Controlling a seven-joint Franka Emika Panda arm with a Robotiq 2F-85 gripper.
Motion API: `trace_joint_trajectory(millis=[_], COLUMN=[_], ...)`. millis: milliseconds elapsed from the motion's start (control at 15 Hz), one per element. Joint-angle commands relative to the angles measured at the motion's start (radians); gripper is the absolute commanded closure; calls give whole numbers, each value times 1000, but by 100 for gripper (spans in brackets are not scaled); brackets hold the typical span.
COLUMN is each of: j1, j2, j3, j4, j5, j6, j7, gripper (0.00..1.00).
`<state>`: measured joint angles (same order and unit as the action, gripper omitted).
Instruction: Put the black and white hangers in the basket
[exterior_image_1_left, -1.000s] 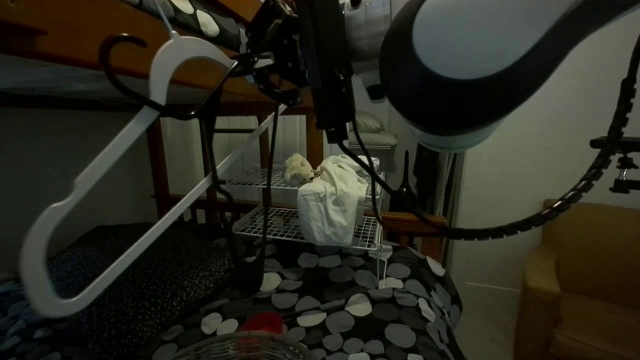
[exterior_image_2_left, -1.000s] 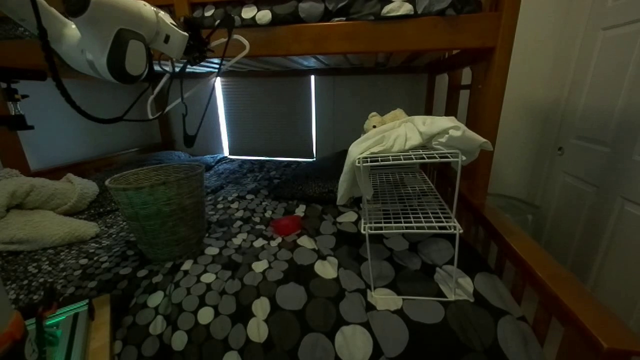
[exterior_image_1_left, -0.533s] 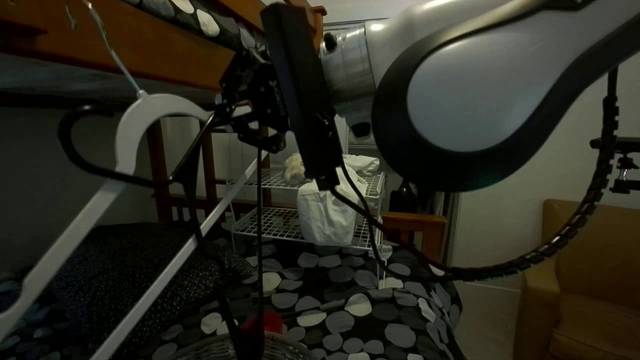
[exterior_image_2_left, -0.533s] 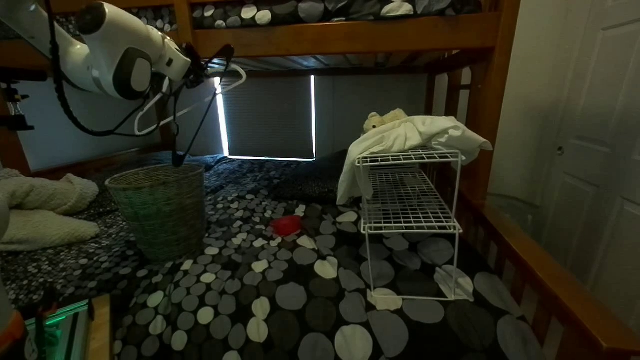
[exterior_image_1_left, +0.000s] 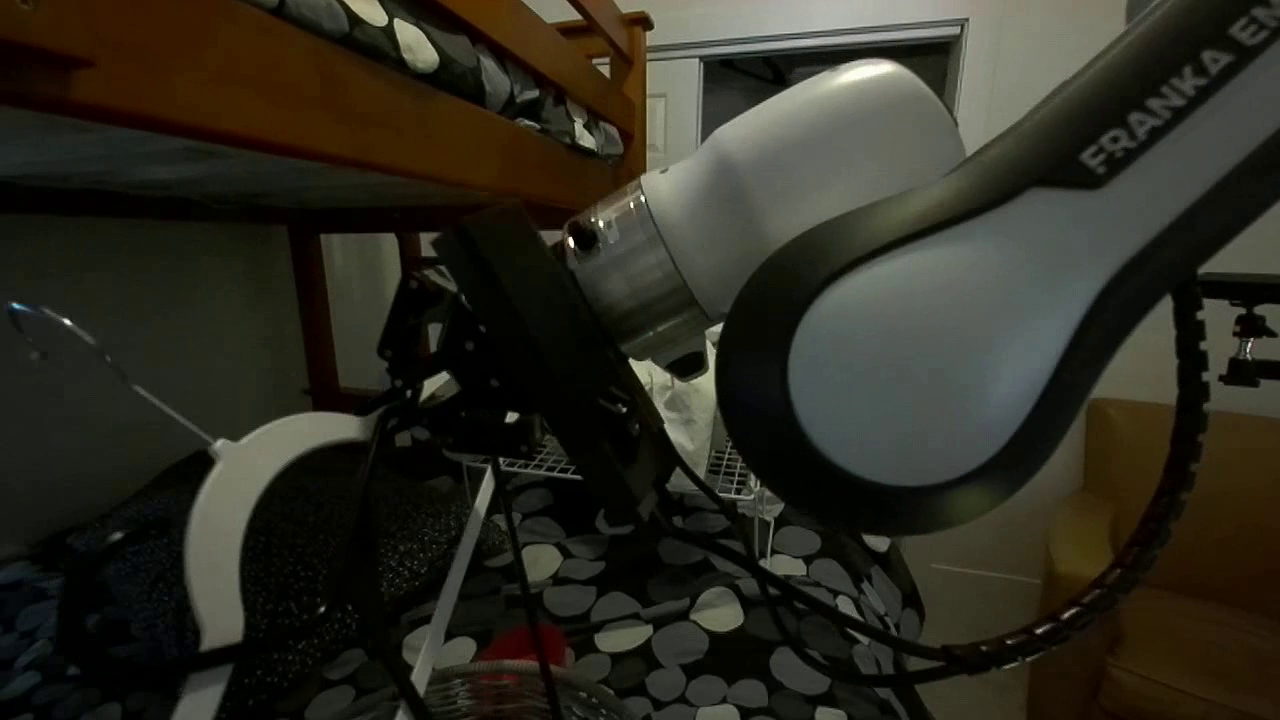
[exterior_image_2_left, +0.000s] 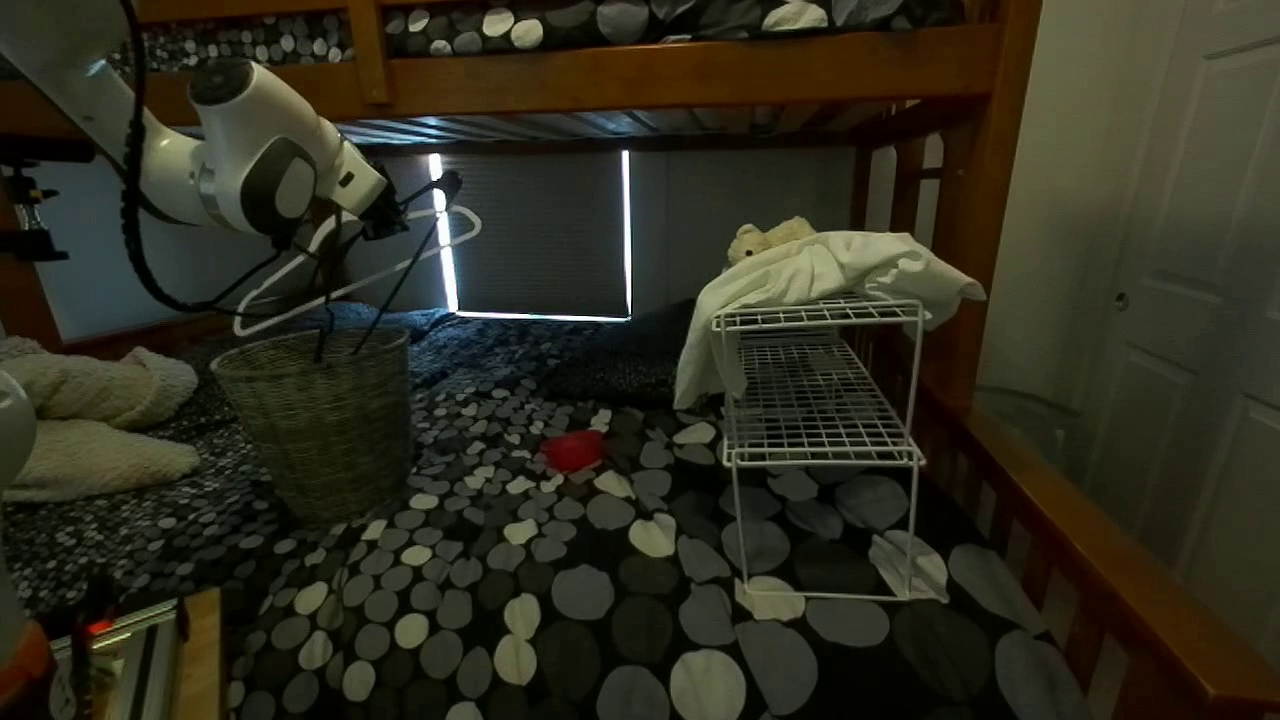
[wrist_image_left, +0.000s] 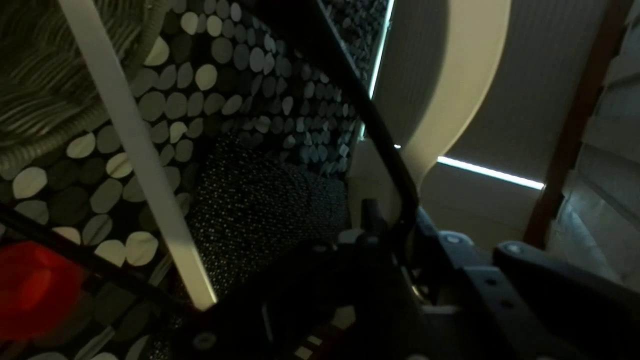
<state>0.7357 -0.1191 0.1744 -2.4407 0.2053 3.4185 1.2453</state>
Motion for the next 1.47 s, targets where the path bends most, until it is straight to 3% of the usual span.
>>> trace_joint_trajectory(millis=[0, 200, 267, 333, 667, 867, 1067, 1400], j1=[-166, -252, -258, -262, -242, -272, -402, -689], j2=[-13, 24, 46, 57, 106, 24, -122, -366], j3=[73, 119, 128, 143, 235, 218, 216, 307], j4=[-37, -27, -8, 7, 122, 74, -58, -237], j5=[104, 177, 173, 146, 149, 112, 90, 128], j6=[-26, -50, -71, -100, -201, -223, -194, -227], j7=[-177, -304, -320, -306, -319, -296, -218, -157], gripper=[96, 96, 60, 59, 22, 0, 0, 0])
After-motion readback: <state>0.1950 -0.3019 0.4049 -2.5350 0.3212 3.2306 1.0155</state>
